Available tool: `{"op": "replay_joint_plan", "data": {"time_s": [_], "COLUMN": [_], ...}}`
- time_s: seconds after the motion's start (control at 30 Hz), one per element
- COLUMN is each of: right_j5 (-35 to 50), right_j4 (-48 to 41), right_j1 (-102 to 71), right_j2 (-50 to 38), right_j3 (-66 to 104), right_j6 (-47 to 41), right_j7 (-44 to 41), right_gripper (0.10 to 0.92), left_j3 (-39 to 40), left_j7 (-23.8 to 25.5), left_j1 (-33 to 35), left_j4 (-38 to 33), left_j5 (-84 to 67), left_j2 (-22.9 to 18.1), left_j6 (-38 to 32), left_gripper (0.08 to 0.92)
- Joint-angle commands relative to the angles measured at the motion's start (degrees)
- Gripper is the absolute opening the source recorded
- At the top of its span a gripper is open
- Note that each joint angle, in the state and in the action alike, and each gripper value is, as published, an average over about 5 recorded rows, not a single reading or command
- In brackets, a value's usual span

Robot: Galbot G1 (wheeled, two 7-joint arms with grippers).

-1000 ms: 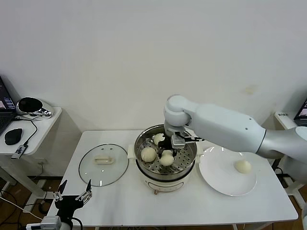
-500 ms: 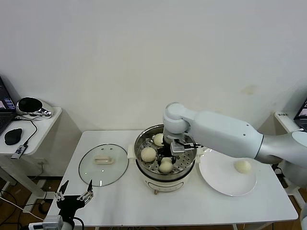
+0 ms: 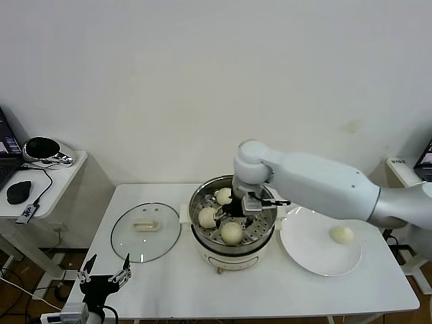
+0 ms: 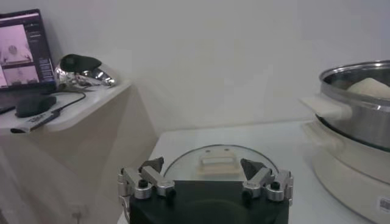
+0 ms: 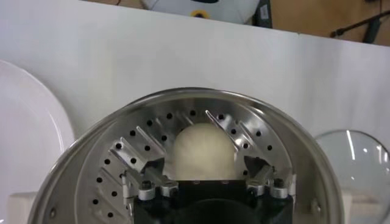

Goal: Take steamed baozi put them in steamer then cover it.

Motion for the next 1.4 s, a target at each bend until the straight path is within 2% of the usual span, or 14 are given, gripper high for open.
{"op": "replay_joint_plan", "data": {"time_s": [0.03,0.23,0.37,0.5,0.67,0.93,1.4], "right_j5": [4.8,11.9,15.8,17.0,12.0,7.3,-4.2], "right_j4": [3.1,2.5,1.3,-3.7,-9.5,-13.5,-24.0], "right_j1": [6.2,12.7,12.5,9.6,4.5,-6.7,-25.8], "right_j2": [-7.9,-15.5,-20.4,-23.2,-24.7,-26.3,-20.6], "right_j3": [3.8,0.5,1.2,3.0,6.2,14.0,27.0], "right_j6": [-9.1,-27.9,-39.7,-45.6,-45.4,-44.6,-35.3], "right_j7": [0.6,8.4,5.0,1.9,0.2,0.5,1.8], "right_gripper": [0.823,0.823,0.823,0.823,0.823,0.823,0.823], "left_j3": [0.0,0.4,1.2,1.5,1.5,1.9,0.8], "left_j7": [0.1,0.2,0.2,0.4,0.5,0.6,1.0], "left_j1": [0.0,0.1,0.4,0.6,0.7,2.0,3.9], "left_j4": [-0.1,-0.1,-0.1,-0.7,-1.0,-1.7,-1.8], "left_j5": [0.0,-0.1,0.1,0.2,0.3,0.4,0.3], "left_j2": [0.4,0.6,0.8,1.1,1.5,1.0,1.7], "left_j6": [0.1,0.1,0.1,0.2,0.2,0.4,1.1], "left_gripper": [0.823,0.823,0.823,0.823,0.823,0.823,0.823]}}
